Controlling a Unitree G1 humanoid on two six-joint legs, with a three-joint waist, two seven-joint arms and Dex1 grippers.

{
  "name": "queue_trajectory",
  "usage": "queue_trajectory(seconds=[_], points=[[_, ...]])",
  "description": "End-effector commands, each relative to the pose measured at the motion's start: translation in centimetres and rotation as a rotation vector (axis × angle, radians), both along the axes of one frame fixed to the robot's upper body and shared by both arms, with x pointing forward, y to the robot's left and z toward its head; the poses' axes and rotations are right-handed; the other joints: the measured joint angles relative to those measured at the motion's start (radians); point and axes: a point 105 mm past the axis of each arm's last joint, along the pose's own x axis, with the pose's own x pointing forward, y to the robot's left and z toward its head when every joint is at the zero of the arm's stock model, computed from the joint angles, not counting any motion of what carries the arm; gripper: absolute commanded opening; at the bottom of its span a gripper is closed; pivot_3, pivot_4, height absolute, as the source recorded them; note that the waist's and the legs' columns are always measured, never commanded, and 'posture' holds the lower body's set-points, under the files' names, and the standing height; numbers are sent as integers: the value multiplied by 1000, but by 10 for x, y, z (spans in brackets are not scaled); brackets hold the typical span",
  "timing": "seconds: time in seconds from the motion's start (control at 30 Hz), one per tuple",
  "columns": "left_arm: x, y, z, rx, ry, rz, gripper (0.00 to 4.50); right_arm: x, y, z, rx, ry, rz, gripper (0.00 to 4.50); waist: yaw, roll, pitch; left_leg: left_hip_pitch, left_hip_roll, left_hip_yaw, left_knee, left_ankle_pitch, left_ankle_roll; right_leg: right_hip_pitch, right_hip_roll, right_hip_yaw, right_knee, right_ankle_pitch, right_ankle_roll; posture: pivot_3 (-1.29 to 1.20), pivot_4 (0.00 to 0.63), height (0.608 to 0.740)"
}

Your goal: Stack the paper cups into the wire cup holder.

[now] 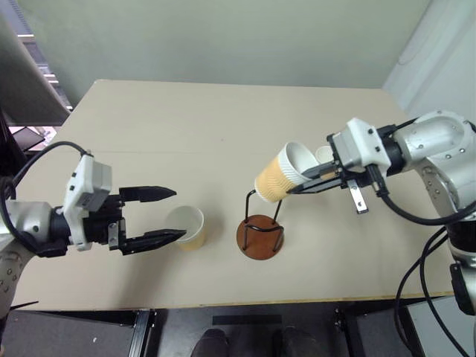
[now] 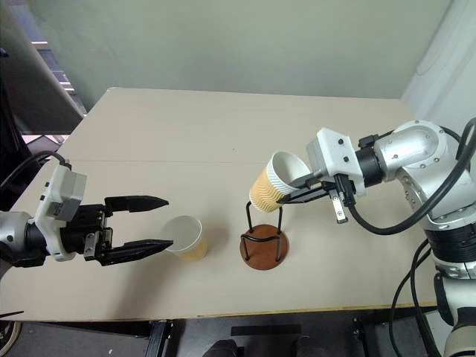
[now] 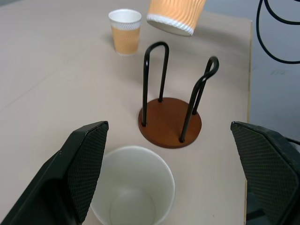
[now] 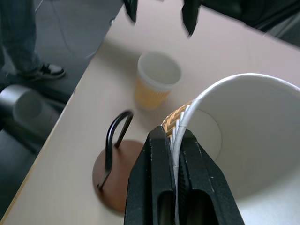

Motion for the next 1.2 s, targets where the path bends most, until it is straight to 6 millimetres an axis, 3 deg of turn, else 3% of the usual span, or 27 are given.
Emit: queue_trajectory(seconds=[0.03,0.27,0.37,0.63,0.73,0.83,0.97,1.07,1.2], points=[[-5,-1,8,25,-54,4,4500,-5,4,4,-3,-37,28,13,-1,0,0,0,0,0,0,0,0,0,0,0,0,0,0,0,150,740],[-8,-2,8,29,-57,16,4500,-7,8,-5,-23,-14,55,13,-2,0,0,1,0,0,-1,1,-2,0,2,-1,2,0,-1,0,150,740],[-9,-1,7,29,-55,23,4500,-8,8,-7,-32,-12,58,603,-2,0,0,1,0,0,-1,1,-2,0,2,-1,2,0,-1,0,150,740],[-10,-1,7,29,-54,37,4500,-5,9,-10,-43,-13,59,3369,-2,0,0,1,0,0,-1,1,-2,0,2,-1,2,-1,-2,0,150,740],[-9,0,7,30,-55,42,4500,22,-5,-4,-50,-75,-54,4435,-2,0,0,1,0,0,0,1,-2,0,2,-1,2,-1,-2,0,150,740],[-9,0,7,30,-55,44,4500,54,-27,-1,-66,-112,-197,4476,-2,0,0,2,1,-1,0,1,-2,0,1,-1,3,0,-2,0,150,740],[-9,0,6,30,-55,49,4500,91,-68,-13,-147,-131,-374,4476,3,0,0,1,1,-1,-1,0,-1,-1,0,-1,5,-1,-3,0,150,740],[-9,0,7,30,-57,50,4500,108,-86,-25,-186,-121,-452,4476,3,0,0,1,1,-1,-2,0,-2,-2,-1,-1,6,-1,-3,0,150,740],[-9,-1,7,31,-59,52,4500,123,-97,-36,-223,-116,-502,4476,1,0,0,1,2,-1,-2,0,-2,-4,-1,0,12,-1,-3,0,150,740]])
